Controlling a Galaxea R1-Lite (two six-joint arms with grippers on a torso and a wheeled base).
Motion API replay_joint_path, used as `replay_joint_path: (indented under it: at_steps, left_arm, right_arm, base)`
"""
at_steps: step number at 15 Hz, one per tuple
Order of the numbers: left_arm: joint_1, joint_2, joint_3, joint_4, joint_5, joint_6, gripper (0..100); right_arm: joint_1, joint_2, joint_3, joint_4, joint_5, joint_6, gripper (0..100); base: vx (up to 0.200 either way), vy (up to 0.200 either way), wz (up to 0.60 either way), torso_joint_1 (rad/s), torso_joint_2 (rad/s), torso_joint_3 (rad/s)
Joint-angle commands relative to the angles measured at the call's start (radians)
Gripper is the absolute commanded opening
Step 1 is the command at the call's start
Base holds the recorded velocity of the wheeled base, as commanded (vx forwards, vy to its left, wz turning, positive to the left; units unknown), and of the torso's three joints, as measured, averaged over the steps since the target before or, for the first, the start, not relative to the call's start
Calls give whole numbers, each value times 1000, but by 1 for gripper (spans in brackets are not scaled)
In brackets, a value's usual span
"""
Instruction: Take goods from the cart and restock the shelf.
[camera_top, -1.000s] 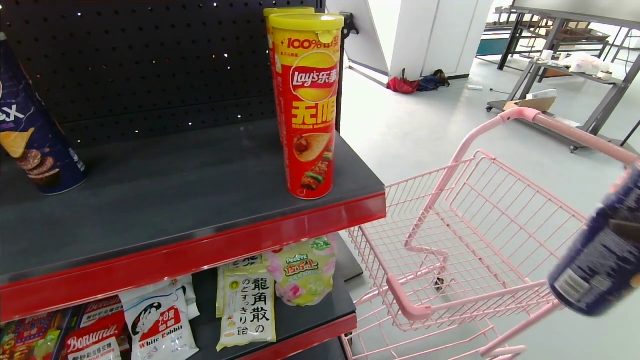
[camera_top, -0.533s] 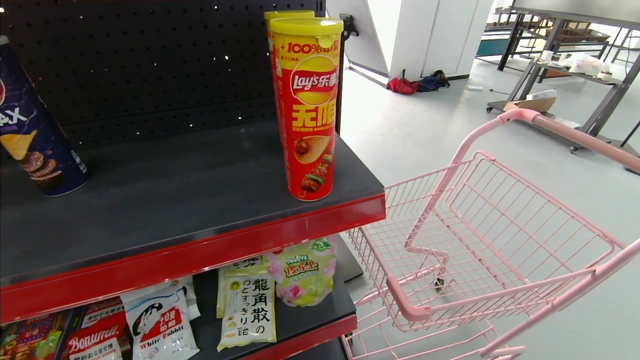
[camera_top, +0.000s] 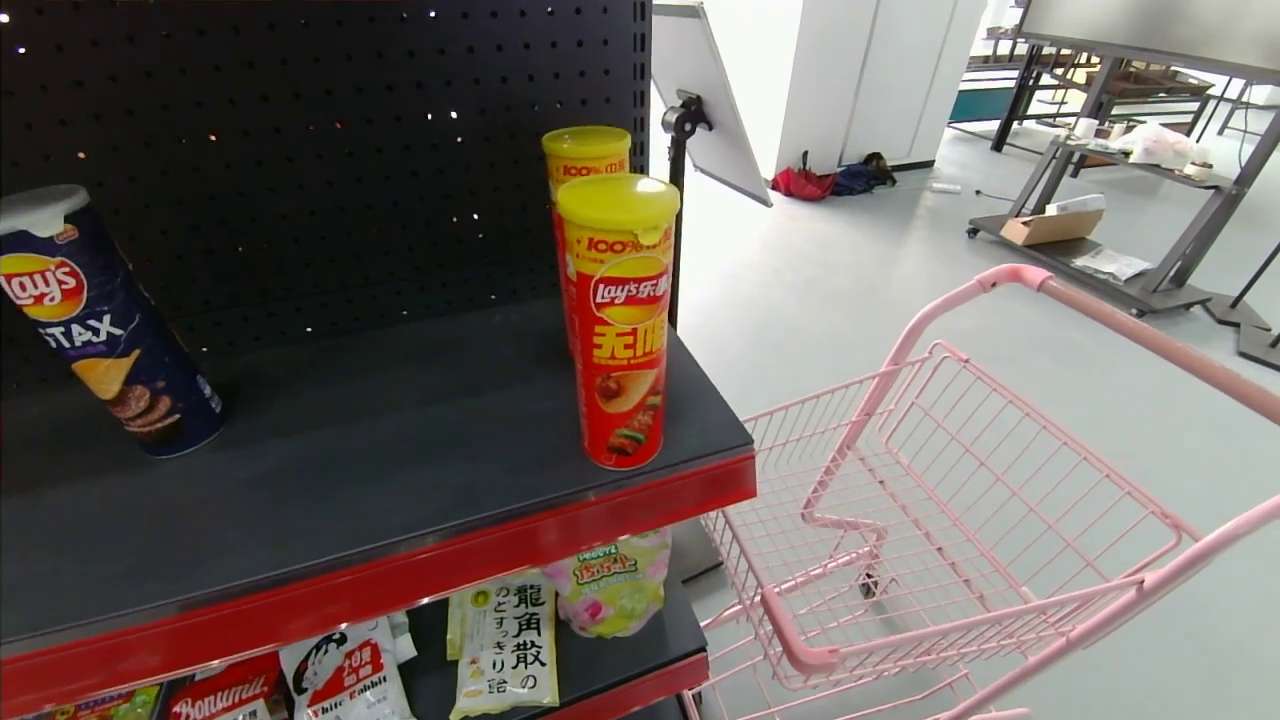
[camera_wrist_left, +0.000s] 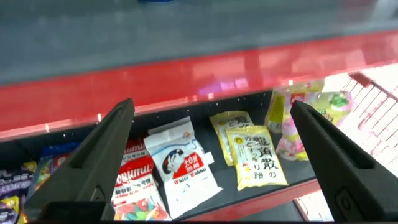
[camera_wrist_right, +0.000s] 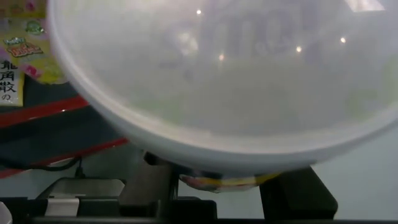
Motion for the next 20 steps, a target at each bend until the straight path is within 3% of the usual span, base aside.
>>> replay_joint_path:
  at_steps: [1, 7, 11, 18, 20]
  left_arm:
    - [0, 0, 0, -1, 0, 0, 100]
    - [0, 0, 0, -1, 0, 0, 100]
    - [0, 0, 0, -1, 0, 0, 100]
    - [0, 0, 0, -1, 0, 0, 100]
    - [0, 0, 0, -1, 0, 0, 100]
  right_arm:
    - [1, 16, 0, -1, 1, -3, 0]
    - [20, 37, -1, -6, 4, -3, 0]
    - [45, 36, 0, -4, 8, -26, 0]
    - [45, 27, 20, -4, 5, -24, 0]
    - [43, 22, 39, -17, 4, -20, 0]
  base:
    - [0, 0, 0, 237, -613, -378]
    - [0, 0, 0, 198, -480, -290]
    - [0, 0, 0, 41, -104, -55]
    - [0, 0, 600, 9, -1, 1]
    - [0, 0, 0, 0, 0, 0]
